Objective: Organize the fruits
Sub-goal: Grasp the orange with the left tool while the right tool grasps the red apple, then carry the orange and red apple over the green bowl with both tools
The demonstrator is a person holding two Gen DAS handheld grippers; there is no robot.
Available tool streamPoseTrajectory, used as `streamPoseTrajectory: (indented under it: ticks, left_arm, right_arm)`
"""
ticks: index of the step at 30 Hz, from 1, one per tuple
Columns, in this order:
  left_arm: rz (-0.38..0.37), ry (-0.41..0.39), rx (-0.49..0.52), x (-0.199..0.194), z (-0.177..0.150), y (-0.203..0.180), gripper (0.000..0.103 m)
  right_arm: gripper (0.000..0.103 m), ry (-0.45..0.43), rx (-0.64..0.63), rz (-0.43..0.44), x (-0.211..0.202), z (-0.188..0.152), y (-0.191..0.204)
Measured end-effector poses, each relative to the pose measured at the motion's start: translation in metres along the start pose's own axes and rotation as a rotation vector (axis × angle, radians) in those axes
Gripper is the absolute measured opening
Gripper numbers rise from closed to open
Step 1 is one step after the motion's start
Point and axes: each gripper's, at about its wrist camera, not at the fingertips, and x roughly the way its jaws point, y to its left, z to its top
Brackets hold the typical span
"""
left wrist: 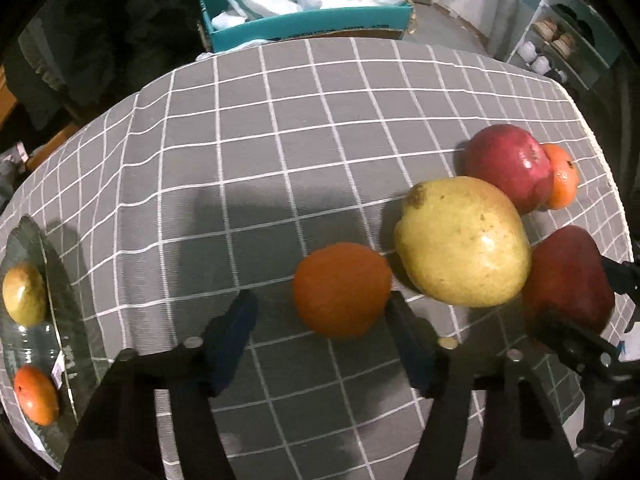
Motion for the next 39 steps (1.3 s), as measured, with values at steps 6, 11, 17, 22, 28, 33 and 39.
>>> streamPoseTrajectory:
  ticks: [6,11,17,22,28,33,39]
  left_arm:
    - [0.004,-0.022,0.024,-0.008,-0.004,-0.009,0.045]
    - [0.006,-0.055,0.009,-0.021,-0.006,-0.006,0.044]
    - [0.013,-0.112,0.001,-0.052,-0.011,-0.005,0.044]
    - [0.018,-0.152,-0.009,-0.074,-0.013,0.000,0.044]
    - [0.026,-0.191,-0.021,-0.096,-0.019,0.002,0.044]
    - [0.034,-0.225,-0.028,-0.112,-0.021,0.003,0.044]
    - [0.049,-0.270,-0.038,-0.132,-0.021,0.005,0.044]
  right_arm:
    - [0.075,-0.016,0.014,-0.002,-0.003,0.000,-0.003]
    - [0.075,-0.046,0.015,0.006,-0.012,0.002,-0.003]
    - [0.075,-0.074,0.015,-0.001,-0.021,0.004,-0.002]
    - [0.075,-0.104,0.013,-0.013,-0.031,0.005,0.001]
    - [0.075,-0.139,0.015,-0.018,-0.043,0.007,0.004]
    - [0.075,-0.171,0.015,-0.019,-0.054,0.010,0.007]
    - [0.075,-0.212,0.016,-0.037,-0.069,0.012,0.009]
